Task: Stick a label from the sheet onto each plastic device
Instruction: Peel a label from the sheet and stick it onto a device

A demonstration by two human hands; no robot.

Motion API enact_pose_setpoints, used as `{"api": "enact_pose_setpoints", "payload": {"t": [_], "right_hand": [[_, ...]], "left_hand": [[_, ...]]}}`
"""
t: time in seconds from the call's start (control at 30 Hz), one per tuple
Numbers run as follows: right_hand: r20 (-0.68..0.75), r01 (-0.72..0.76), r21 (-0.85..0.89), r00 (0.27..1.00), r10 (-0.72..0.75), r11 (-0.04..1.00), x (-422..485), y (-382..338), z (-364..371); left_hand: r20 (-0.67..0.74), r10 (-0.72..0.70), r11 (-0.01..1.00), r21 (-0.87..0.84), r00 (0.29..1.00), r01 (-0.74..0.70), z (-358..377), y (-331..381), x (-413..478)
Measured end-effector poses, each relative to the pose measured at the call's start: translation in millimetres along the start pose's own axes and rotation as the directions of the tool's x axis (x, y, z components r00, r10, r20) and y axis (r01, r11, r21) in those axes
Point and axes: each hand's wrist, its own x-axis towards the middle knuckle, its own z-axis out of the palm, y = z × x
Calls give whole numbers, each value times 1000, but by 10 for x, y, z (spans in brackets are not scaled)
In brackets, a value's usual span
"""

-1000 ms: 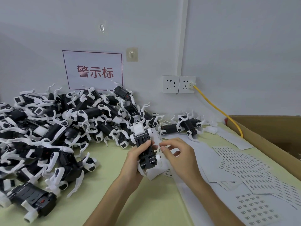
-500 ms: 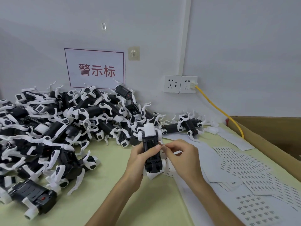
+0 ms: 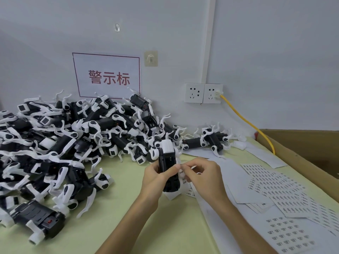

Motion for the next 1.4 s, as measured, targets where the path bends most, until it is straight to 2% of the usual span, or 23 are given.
{"api": "enact_pose_setpoints", "payload": {"t": [0.17,0.33,0.63,0.93,1.4], "right_hand": [[101,-33,55,994,28,998,10,-2,-10],[126,-80,101,990,67,992,36,6,-34],[94,-46,96,995,37,994,14,-49,-61],[-35,45,1,998,-45,999,-32,-63,-24],[-77,126,-6,989,-126,992,-24,-83,-37]], "left_hand": [[-27,-17,1000,15,999,18,-21,-17,30],[-6,-46,999,-8,999,46,-42,-20,35],[71,-83,975,-198,994,96,-93,56,39],[118,-101,971,-207,988,124,-101,41,37],[155,-115,970,-194,981,145,-96,46,41]]}}
